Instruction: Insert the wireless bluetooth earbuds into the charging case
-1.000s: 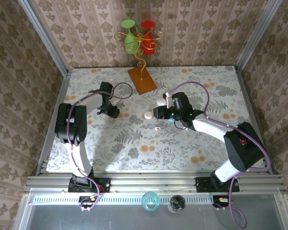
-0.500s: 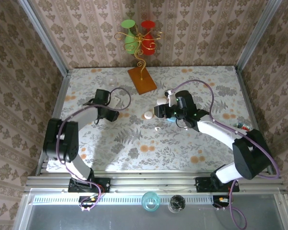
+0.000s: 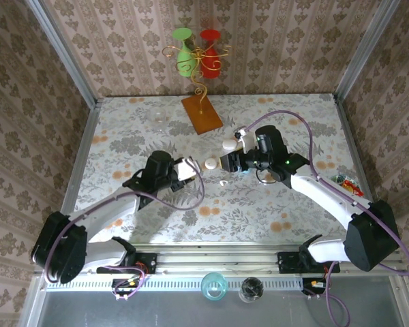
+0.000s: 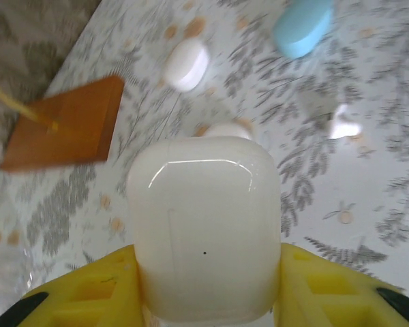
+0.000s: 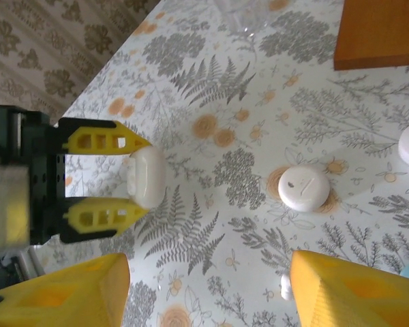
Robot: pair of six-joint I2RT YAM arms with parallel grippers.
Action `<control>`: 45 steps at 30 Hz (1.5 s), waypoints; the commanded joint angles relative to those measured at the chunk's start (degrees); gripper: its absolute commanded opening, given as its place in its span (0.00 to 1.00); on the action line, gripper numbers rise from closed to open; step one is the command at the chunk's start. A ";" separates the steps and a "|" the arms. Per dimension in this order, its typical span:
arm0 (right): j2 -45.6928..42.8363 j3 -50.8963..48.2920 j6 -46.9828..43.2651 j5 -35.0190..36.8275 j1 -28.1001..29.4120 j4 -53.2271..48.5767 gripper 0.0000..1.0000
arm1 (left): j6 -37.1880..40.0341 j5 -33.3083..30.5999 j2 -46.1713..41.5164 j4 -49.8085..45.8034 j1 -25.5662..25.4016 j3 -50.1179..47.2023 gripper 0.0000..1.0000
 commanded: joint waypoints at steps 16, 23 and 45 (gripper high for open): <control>8.23 4.80 -1.08 -8.43 6.31 0.36 0.62 | 14.42 -5.59 -3.54 7.60 -10.42 -3.12 0.31; 10.67 5.07 -0.93 -8.62 6.41 0.04 0.49 | 14.82 -6.55 -4.17 9.03 -10.67 -3.74 0.31; -4.12 -3.60 -16.66 -8.54 4.39 7.83 0.18 | -14.05 5.32 -14.67 17.17 -6.52 -9.61 1.00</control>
